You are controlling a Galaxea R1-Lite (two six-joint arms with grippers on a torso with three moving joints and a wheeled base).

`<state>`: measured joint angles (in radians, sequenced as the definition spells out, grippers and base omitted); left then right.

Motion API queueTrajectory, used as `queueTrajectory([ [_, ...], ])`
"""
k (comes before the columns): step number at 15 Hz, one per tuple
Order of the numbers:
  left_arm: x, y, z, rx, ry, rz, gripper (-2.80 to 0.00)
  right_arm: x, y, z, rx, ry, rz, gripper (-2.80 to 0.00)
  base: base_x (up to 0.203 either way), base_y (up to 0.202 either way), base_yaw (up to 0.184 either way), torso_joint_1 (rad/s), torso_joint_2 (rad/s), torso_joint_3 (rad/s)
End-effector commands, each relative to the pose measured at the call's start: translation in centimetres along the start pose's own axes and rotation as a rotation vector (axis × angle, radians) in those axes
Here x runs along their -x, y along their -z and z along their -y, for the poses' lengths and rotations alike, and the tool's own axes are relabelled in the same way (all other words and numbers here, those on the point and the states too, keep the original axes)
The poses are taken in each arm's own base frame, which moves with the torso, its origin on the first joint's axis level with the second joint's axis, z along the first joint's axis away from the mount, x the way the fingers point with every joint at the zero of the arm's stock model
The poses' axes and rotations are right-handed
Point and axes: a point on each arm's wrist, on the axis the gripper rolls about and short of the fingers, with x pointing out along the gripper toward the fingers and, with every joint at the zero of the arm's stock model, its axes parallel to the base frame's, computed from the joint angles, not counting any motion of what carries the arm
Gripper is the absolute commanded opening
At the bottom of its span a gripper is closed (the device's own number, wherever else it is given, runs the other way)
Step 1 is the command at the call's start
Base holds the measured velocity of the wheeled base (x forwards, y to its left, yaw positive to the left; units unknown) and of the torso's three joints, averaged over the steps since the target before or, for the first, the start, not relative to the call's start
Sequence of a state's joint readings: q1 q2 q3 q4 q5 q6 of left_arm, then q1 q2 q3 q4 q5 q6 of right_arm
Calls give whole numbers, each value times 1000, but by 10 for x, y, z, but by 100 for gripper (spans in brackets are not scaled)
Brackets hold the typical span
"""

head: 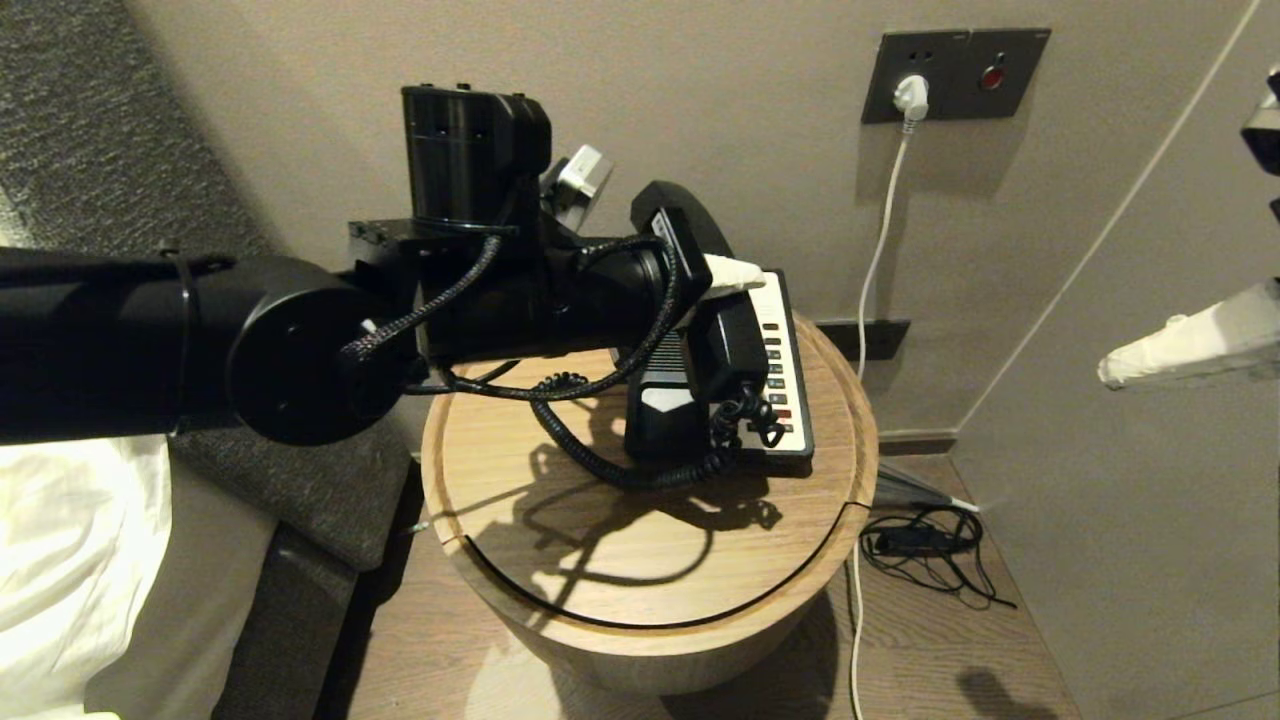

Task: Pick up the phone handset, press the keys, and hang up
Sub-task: Put the handset back

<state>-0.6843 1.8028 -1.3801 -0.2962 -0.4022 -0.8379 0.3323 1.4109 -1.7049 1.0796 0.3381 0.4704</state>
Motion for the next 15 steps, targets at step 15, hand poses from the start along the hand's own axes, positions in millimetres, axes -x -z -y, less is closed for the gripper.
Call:
queueTrajectory([
  [15,9,-20,-55,124,171,-173,-280,7,8,1,2,-3,-1,-280,0,0,0,0,0,0],
])
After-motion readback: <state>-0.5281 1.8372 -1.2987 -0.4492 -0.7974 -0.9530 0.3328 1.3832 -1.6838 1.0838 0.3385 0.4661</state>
